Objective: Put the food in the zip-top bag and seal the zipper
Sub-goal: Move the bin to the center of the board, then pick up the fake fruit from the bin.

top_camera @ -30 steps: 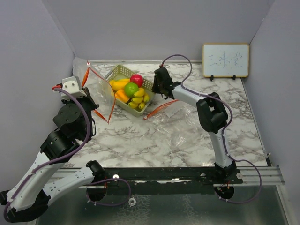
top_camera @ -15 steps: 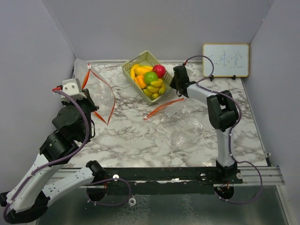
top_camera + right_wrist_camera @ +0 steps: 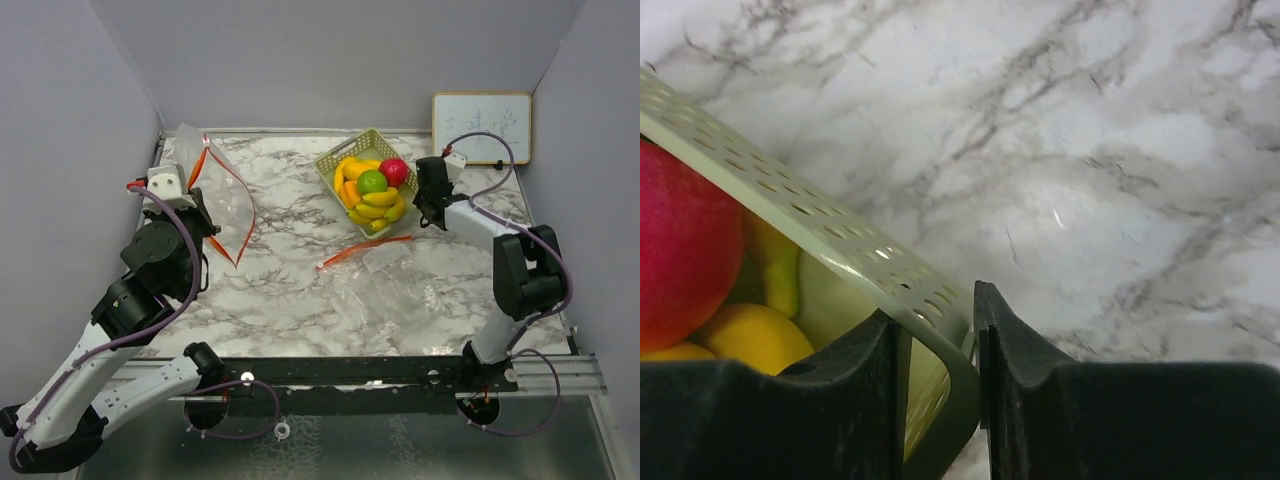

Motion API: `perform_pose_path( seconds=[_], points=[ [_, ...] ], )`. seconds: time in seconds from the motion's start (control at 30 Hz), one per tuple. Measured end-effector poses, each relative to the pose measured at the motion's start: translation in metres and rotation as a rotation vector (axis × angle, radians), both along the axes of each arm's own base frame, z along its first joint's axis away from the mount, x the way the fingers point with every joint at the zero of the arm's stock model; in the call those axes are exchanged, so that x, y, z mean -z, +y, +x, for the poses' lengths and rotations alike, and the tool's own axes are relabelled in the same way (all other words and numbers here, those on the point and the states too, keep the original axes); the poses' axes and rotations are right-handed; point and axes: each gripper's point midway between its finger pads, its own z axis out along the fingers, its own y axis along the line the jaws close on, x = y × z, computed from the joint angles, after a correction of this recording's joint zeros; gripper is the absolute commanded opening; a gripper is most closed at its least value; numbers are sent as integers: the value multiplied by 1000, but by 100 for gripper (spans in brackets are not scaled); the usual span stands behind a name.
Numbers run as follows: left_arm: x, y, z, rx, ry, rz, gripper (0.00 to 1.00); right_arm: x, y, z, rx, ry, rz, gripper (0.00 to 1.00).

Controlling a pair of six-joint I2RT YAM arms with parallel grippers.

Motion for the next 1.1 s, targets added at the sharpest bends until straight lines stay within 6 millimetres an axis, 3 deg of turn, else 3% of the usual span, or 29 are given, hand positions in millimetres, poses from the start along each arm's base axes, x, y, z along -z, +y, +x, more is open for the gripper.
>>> perform_pose_path(
  seconds=[0.13,0.33,0.43,0.47,0.53,0.57,0.7,0.97,1.1],
  points=[
    [5,-11,4,39,11,0,0,5,-5,-37,-23,48,-8,2],
    [13,-30,11,98,39,5,0,32,0,-111,-101,137,88,2],
    [18,-39,15,128,54,3,0,38,0,-134,-116,159,117,2],
    [20,-42,16,138,59,-2,0,37,0,-139,-117,159,121,5],
    [28,-48,17,154,75,-3,0,35,-2,-150,-115,167,125,26],
    [35,-52,19,162,88,-3,0,34,-3,-153,-114,169,124,35],
    [55,-63,23,183,139,6,0,21,-3,-157,-124,156,132,56],
    [101,-81,36,180,293,74,0,-62,19,-123,-244,-23,162,69],
    [130,-96,41,209,373,96,0,-72,35,-116,-343,-25,174,73]
  ],
)
